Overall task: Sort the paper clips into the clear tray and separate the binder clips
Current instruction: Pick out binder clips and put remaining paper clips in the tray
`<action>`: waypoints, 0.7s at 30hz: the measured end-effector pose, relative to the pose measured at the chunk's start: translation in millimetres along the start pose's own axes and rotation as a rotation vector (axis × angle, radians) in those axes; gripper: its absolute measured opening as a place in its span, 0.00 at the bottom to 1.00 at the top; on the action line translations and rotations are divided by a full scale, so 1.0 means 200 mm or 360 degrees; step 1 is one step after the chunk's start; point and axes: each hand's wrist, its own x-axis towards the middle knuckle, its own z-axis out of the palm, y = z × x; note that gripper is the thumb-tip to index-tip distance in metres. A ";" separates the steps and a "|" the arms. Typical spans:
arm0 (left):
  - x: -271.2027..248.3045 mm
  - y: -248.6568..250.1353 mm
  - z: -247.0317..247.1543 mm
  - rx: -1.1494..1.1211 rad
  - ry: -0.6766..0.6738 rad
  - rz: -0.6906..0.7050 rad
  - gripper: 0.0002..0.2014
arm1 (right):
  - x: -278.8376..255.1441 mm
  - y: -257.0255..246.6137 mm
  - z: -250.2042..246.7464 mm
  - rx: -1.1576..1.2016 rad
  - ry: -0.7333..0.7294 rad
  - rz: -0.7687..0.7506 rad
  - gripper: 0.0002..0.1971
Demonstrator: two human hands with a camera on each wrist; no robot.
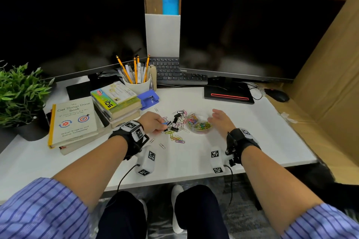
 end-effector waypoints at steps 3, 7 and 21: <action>0.03 0.10 0.06 -0.0131 -0.0041 0.0034 0.11 | -0.01 0.05 0.01 0.0097 0.0067 -0.0112 0.24; 0.08 0.27 0.18 0.0068 -0.0040 0.0106 0.13 | -0.01 0.10 0.02 -0.0022 0.0108 -0.0237 0.19; 0.18 0.48 0.43 0.0795 0.0025 0.0436 0.11 | 0.00 0.15 0.02 -0.0118 0.0283 -0.0327 0.15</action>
